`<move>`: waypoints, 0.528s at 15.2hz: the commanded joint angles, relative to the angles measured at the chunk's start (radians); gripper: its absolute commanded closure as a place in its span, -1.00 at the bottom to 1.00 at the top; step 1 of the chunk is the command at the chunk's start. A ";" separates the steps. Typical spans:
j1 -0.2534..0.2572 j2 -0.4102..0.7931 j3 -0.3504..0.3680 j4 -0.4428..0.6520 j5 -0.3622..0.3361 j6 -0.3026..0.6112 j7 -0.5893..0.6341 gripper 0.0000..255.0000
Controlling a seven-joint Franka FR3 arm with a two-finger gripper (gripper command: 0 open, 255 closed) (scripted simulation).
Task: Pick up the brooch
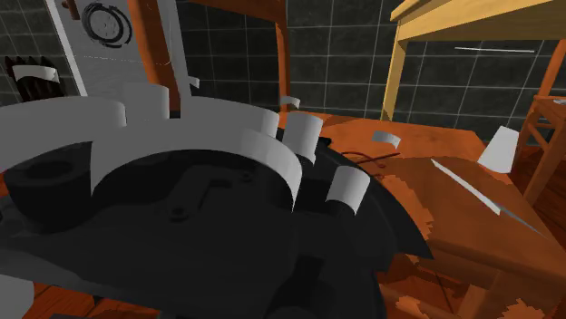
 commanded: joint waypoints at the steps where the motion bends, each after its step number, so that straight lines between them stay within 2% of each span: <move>1: 0.000 0.000 0.000 0.000 0.000 0.000 0.000 -1.00; 8: 0.067 0.122 0.122 0.126 0.106 0.023 0.116 -1.00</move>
